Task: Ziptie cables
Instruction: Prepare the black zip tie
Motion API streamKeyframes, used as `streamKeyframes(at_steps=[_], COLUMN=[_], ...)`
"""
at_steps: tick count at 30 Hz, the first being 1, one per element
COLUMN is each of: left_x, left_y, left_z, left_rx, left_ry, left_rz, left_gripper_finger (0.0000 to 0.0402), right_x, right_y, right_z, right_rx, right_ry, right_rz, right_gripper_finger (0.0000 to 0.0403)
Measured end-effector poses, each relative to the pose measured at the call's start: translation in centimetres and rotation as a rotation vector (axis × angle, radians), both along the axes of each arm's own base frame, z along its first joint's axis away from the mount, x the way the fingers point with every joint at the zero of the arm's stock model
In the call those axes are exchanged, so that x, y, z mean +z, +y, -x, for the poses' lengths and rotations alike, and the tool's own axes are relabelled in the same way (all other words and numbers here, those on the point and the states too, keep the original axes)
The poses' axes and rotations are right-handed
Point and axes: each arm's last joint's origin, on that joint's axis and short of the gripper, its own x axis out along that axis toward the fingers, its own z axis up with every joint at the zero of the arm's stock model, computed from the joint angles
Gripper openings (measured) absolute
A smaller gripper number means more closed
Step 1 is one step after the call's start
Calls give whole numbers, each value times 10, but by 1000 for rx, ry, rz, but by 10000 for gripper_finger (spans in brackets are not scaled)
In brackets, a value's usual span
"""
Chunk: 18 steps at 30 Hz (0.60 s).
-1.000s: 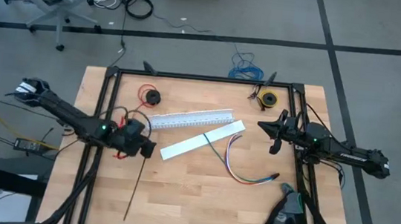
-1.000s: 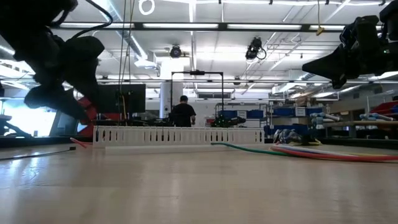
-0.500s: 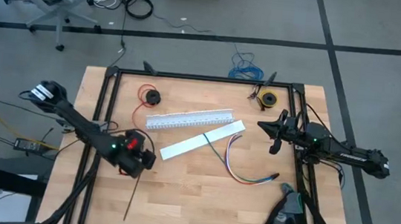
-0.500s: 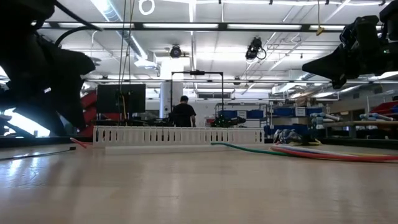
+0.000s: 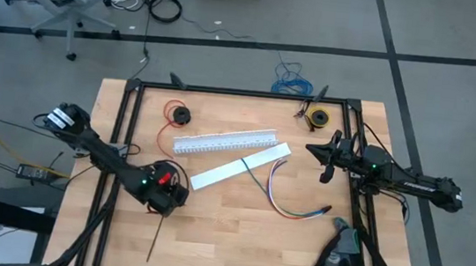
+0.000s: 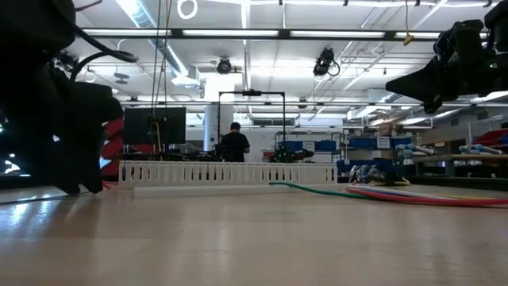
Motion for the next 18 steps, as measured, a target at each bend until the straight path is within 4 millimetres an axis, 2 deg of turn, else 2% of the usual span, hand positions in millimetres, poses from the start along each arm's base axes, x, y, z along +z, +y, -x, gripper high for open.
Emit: streamKeyframes(at_steps=[9, 18], left_x=[-4, -4], left_y=[1, 3], left_z=[0, 2], left_rx=[9, 8], left_ry=[15, 32], left_rz=[-31, -42], left_gripper_finger=[231, 152], right_x=[0, 0], right_y=[0, 0], right_z=[0, 0], right_rx=[0, 0], right_ry=[-1, 0], right_rz=[0, 0], right_gripper_finger=[4, 4])
